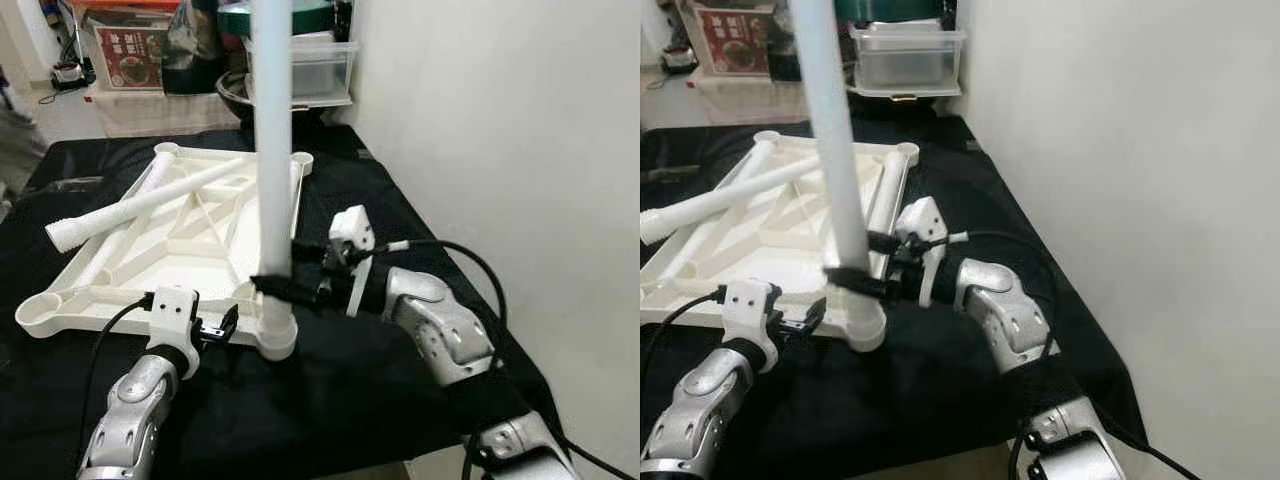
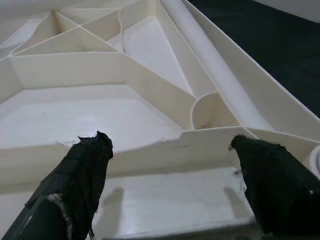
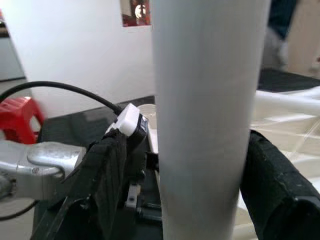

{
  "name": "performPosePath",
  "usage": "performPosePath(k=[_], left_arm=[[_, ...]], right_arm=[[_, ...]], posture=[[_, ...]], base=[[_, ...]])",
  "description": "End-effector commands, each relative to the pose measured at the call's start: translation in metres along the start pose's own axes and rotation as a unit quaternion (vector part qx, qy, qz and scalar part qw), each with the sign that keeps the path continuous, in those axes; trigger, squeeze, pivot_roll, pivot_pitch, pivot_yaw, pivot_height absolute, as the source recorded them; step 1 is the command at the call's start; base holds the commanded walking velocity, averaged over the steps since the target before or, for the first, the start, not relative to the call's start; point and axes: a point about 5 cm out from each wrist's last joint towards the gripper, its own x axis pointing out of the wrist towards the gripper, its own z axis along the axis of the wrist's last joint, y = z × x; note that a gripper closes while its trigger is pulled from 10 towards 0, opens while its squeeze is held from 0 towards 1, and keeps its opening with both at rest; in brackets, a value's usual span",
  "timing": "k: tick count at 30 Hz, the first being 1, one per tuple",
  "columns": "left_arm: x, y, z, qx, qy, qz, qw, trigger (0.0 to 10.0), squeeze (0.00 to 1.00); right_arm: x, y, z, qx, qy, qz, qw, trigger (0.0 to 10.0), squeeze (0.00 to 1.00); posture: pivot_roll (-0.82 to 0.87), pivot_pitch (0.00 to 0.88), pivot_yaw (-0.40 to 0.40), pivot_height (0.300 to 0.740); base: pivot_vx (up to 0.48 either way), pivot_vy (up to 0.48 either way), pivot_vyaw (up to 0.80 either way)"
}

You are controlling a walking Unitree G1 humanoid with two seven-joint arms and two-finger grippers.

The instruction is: Building children table

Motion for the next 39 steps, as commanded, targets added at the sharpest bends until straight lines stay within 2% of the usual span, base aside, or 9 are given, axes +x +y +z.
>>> performPosePath(k=[1, 7, 19, 22, 25, 26, 30, 31, 39], left_arm=[[-0.003, 0.002, -0.007, -0.002, 0.013, 0.006, 1.0, 10.0, 0.0], [-0.005, 0.003, -0.009, -0.003, 0.014, 0.01, 1.0, 10.0, 0.0], [-0.008, 0.0, -0.012, -0.005, 0.02, 0.007, 1.0, 10.0, 0.0], [-0.009, 0.0, -0.013, -0.005, 0.021, 0.007, 1.0, 10.0, 0.0], [-0.009, 0.0, -0.014, -0.004, 0.024, 0.004, 1.0, 10.0, 0.0], [-0.008, -0.002, -0.014, -0.003, 0.025, 0.001, 1.0, 10.0, 0.0], [-0.005, -0.003, -0.012, -0.003, 0.023, -0.004, 1.0, 10.0, 0.0], [-0.003, -0.002, -0.011, -0.002, 0.022, -0.004, 1.0, 10.0, 0.0], [-0.005, 0.0, -0.012, -0.003, 0.021, 0.002, 1.0, 10.0, 0.0]], right_arm=[[0.009, -0.007, -0.002, -0.01, 0.015, -0.023, 1.0, 10.0, 0.0], [0.014, -0.033, 0.004, -0.002, 0.011, -0.157, 0.988, 0.0, 0.0], [-0.077, -0.071, -0.023, 0.074, 0.013, -0.633, 0.77, 0.0, 0.0], [-0.073, -0.067, -0.028, 0.075, 0.026, -0.615, 0.785, 9.6, 0.0], [-0.062, -0.059, -0.026, 0.072, 0.006, -0.563, 0.823, 10.0, 0.0], [-0.051, -0.049, -0.018, 0.082, -0.035, -0.502, 0.86, 10.0, 1.0], [-0.03, -0.033, 0.003, 0.087, -0.088, -0.36, 0.925, 10.0, 1.0], [-0.023, -0.024, 0.013, 0.081, -0.094, -0.275, 0.953, 10.0, 0.0], [-0.02, 0.013, 0.025, 0.027, -0.05, 0.02, 0.998, 10.0, 0.0]], posture=[[0.07, 0.0, -0.093, 0.74], [0.07, 0.0, -0.093, 0.74], [0.04, 0.0, -0.074, 0.74], [0.03, 0.0, -0.066, 0.74], [0.02, 0.0, -0.058, 0.74], [0.02, 0.0, -0.052, 0.74], [0.02, 0.0, -0.05, 0.74], [0.03, 0.0, -0.053, 0.74], [0.05, 0.0, -0.074, 0.74]], base=[[0.0, 0.0, 0.0], [0.0, 0.0, 0.0], [0.0, 0.0, 0.0], [0.0, 0.0, 0.0], [0.0, 0.0, 0.0], [0.0, 0.0, 0.0], [0.0, 0.0, 0.0], [0.0, 0.0, 0.0], [0.0, 0.0, 0.0]])
